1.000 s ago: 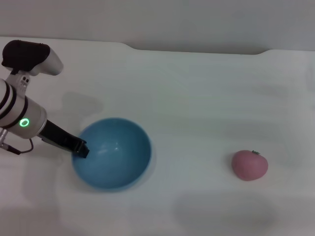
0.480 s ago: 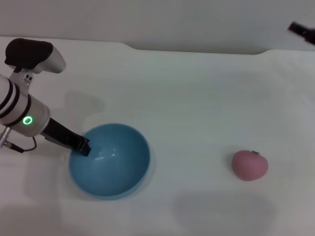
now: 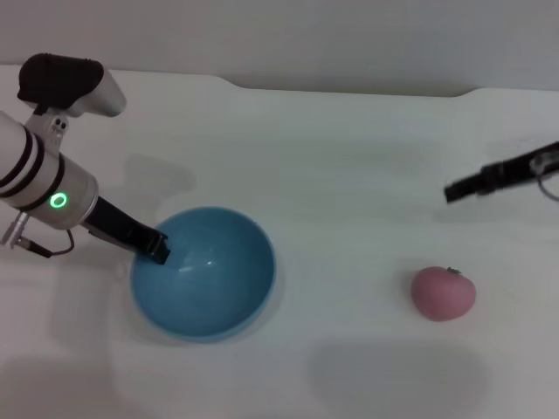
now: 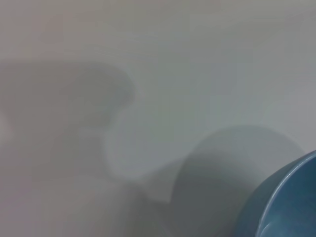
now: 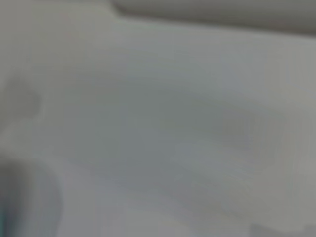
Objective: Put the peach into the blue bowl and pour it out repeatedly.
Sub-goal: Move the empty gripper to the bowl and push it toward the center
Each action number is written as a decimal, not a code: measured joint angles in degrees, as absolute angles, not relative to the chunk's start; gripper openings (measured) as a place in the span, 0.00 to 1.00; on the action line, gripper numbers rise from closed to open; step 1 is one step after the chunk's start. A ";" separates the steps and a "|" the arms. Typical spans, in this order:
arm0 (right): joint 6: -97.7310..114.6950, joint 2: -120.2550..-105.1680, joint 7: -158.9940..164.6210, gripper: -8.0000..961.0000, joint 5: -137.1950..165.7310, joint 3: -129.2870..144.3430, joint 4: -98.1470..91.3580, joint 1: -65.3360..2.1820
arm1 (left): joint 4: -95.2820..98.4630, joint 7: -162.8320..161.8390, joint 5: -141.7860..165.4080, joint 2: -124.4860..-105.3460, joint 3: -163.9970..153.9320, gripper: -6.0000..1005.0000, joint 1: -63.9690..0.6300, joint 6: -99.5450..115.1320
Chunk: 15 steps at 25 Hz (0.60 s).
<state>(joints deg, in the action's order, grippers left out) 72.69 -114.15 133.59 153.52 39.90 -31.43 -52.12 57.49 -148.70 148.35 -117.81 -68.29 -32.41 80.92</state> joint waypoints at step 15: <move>82.11 -118.14 139.28 0.56 155.35 55.56 -35.60 -51.76 | 57.92 -149.42 148.36 -117.86 -68.30 0.01 -33.45 80.59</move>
